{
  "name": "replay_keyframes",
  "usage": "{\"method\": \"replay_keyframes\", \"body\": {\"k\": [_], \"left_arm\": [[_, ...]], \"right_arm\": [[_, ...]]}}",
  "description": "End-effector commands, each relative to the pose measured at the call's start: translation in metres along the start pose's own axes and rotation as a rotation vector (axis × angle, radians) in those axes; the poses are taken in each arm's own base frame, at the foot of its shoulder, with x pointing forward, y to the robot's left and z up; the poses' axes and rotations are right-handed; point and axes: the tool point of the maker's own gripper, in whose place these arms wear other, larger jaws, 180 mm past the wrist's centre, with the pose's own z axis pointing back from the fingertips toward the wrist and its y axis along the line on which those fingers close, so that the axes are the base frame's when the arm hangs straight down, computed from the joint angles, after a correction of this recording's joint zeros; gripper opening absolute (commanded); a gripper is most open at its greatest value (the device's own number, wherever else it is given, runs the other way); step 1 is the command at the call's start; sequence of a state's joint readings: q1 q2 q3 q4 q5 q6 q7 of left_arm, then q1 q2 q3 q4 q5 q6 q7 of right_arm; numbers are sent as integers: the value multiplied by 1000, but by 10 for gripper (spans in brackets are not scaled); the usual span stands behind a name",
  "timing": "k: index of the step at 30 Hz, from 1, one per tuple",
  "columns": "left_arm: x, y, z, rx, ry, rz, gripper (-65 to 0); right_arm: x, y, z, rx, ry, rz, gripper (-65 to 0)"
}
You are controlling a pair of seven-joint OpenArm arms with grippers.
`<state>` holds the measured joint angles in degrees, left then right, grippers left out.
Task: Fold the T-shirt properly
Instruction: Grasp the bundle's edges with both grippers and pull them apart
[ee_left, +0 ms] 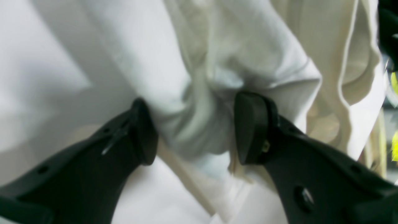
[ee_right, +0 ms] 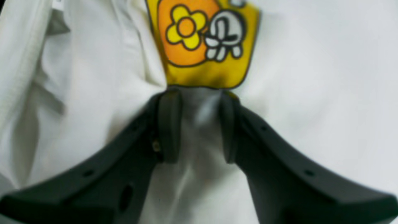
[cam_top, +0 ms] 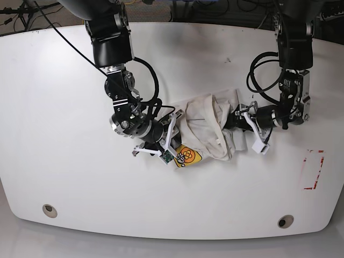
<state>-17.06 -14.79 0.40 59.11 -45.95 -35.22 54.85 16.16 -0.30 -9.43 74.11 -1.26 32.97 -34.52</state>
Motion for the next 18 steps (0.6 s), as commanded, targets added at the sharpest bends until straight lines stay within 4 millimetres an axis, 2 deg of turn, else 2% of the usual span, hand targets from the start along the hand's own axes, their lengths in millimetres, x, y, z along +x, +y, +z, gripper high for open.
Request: {"method": "replay_keyframes", "body": {"k": [1, 9, 13, 18], "left_arm": [[16, -6, -1, -2, 11, -53, -299], [55, -32, -14, -37, -18, -167, -299], [75, -39, -14, -39, -33, -215, -299], [98, -43, -8, -32, -60, -251, -299]], "right_arm": [[-6, -7, -1, 0, -11, -16, -453], [-40, -4, 20, -23, 21, -2, -455], [-58, 0, 32, -44, 51, -4, -455], [-71, 5, 47, -99, 79, -42, -455]]}}
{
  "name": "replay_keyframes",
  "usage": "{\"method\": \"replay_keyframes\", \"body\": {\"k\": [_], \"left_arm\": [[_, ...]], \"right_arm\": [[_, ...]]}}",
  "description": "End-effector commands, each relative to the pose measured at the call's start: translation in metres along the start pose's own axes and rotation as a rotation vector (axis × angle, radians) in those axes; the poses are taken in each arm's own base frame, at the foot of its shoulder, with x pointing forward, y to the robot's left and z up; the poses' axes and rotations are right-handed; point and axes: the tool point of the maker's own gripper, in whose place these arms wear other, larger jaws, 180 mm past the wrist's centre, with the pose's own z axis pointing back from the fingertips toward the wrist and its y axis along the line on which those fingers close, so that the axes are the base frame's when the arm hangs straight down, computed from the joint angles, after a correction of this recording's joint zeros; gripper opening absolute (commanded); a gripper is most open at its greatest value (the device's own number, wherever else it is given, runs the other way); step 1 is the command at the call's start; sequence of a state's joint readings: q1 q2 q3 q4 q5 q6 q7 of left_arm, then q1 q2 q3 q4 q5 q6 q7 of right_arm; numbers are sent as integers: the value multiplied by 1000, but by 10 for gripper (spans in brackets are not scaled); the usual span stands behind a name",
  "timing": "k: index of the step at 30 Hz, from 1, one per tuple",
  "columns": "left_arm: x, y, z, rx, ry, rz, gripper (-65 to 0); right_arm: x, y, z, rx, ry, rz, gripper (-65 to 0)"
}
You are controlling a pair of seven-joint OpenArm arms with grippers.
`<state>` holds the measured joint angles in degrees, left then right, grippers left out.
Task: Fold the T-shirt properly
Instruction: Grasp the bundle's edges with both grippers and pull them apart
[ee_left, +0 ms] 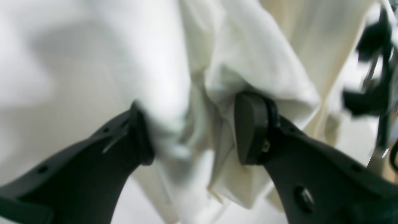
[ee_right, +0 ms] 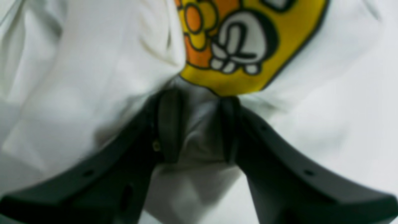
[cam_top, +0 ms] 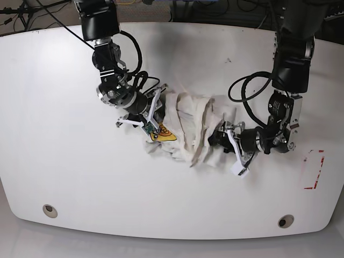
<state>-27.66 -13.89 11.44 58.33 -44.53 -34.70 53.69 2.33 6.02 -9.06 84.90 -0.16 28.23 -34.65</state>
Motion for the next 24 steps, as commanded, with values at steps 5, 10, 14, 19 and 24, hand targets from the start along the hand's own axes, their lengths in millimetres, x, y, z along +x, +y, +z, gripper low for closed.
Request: {"method": "replay_keyframes", "body": {"k": [5, 10, 14, 19, 24], "left_arm": [[55, 10, 27, 32, -105, -74, -299], [76, 20, 44, 66, -136, -102, -299], [85, 34, 64, 101, -162, -99, -299], [96, 40, 87, 81, -245, -50, -299], [87, 27, 92, 20, -270, -26, -299]], "right_arm": [[9, 5, 18, -42, -19, -2, -455], [26, 9, 25, -51, -33, 9, -455], [48, 3, 34, -77, -63, 36, -455], [76, -8, 49, -117, -89, 81, -452], [97, -19, 54, -146, -112, 106, -450]]}}
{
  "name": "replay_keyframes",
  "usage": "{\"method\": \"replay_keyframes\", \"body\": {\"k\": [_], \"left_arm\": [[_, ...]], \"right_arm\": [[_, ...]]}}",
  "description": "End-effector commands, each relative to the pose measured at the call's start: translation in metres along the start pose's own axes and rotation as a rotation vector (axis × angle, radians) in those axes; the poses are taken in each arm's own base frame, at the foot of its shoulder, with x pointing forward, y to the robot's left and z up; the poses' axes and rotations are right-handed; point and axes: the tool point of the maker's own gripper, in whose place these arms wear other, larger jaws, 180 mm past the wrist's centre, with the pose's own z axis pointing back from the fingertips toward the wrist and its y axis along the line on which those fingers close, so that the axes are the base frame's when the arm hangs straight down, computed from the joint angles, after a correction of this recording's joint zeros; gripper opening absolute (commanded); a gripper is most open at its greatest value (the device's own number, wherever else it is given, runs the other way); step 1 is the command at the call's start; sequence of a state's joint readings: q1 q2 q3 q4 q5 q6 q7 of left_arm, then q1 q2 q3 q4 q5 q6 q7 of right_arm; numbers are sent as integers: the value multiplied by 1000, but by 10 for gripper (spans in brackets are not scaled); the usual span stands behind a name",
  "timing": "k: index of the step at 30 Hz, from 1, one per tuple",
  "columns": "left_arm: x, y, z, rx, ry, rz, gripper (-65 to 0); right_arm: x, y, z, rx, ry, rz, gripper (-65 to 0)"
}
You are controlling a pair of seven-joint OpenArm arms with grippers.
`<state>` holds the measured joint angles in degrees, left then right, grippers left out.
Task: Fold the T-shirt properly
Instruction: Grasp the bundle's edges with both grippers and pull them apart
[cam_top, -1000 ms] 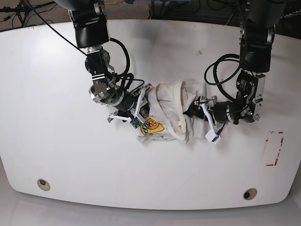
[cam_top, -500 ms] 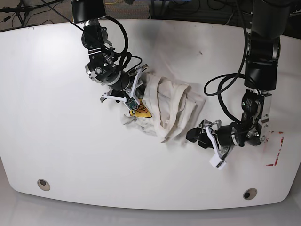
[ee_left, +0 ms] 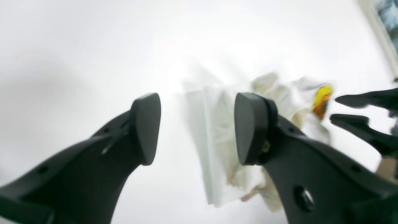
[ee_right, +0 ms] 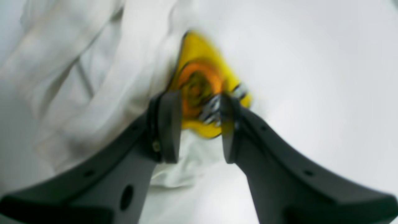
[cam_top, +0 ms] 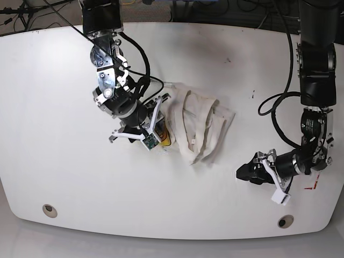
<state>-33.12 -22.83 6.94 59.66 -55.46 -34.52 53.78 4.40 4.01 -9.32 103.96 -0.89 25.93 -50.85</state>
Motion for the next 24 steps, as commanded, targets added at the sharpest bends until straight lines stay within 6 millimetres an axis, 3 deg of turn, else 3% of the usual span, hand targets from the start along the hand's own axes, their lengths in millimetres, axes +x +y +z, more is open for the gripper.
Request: {"method": "replay_keyframes", "body": {"k": [1, 8, 13, 17, 20, 24], "left_arm": [[14, -17, 8, -42, -50, -48, -299], [-19, -66, 10, -109, -33, -159, -314], [-47, -100, 0, -180, -26, -145, -421], [-77, -103, -4, -174, 25, -121, -436], [-103, -111, -12, -185, 62, -84, -436], [-124, -119, -21, -183, 95, -66, -436]], "right_arm": [[21, -11, 2, -20, -54, 16, -450], [27, -25, -16, -19, -31, 13, -453], [25, -31, -29, -12, -10, 3, -453], [21, -31, -37, -3, -20, -6, -453], [5, -37, -45, 4, -4, -15, -453], [-10, -38, -53, 15, 5, -30, -453]]}}
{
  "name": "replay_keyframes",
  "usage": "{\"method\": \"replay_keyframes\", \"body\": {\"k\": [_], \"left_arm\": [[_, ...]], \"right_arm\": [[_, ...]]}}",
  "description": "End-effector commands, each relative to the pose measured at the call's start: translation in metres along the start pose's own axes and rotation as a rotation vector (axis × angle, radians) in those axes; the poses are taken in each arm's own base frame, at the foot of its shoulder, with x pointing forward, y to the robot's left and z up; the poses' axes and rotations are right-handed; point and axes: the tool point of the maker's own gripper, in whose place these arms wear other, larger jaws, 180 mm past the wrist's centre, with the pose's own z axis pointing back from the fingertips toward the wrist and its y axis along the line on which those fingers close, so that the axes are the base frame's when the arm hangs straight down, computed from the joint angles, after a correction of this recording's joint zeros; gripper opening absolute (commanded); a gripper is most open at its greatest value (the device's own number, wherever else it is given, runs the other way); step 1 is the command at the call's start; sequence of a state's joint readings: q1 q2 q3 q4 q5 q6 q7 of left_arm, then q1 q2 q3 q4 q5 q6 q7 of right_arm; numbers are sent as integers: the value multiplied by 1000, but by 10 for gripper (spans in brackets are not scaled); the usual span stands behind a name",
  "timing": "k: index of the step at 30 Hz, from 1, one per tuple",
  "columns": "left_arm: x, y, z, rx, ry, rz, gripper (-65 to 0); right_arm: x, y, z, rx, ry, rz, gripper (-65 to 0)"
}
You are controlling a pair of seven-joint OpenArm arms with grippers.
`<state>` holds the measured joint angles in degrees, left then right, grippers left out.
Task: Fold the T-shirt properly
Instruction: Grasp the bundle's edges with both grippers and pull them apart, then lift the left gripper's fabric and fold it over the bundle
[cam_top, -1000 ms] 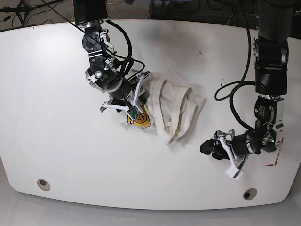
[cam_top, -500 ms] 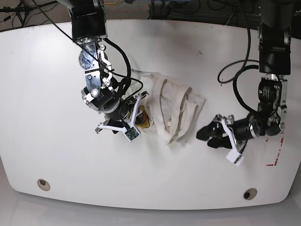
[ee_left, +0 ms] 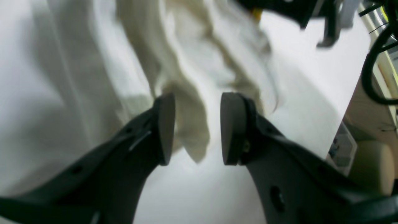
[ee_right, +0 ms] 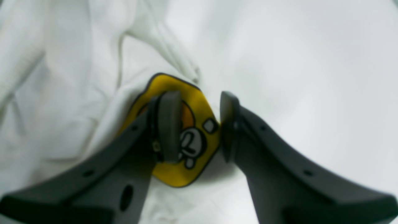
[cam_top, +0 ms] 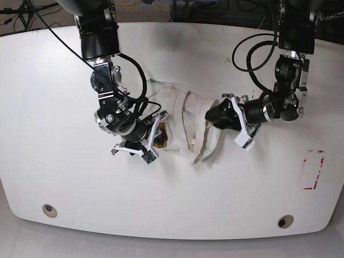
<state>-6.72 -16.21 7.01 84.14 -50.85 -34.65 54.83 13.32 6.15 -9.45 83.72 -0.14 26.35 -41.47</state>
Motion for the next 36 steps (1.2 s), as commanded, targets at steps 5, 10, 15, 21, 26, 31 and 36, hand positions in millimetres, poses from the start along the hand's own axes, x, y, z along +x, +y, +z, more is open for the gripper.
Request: {"method": "replay_keyframes", "body": {"k": [5, 10, 15, 21, 26, 31, 36], "left_arm": [[-5, -4, -21, 33, 32, -37, -436], [-9, 9, -37, 94, 108, -86, -435], [8, 21, -54, 130, 149, -132, -435], [46, 45, -57, 164, 142, -146, -435], [69, 57, -63, 169, 136, -153, -435], [91, 59, -65, 171, 123, -193, -435], [103, 60, -62, 178, 109, -207, -435]], "right_arm": [[-8, -15, -5, -6, -25, 4, -453], [-30, -9, -6, 28, 16, 15, -453], [-53, -10, -1, 28, 58, 23, -453], [-70, 8, 9, 44, 72, 18, -453], [-81, 29, 20, 65, 76, 13, -453], [-80, 47, 28, 83, 81, 7, -455], [-65, 53, 36, 75, 70, 21, -455]]}}
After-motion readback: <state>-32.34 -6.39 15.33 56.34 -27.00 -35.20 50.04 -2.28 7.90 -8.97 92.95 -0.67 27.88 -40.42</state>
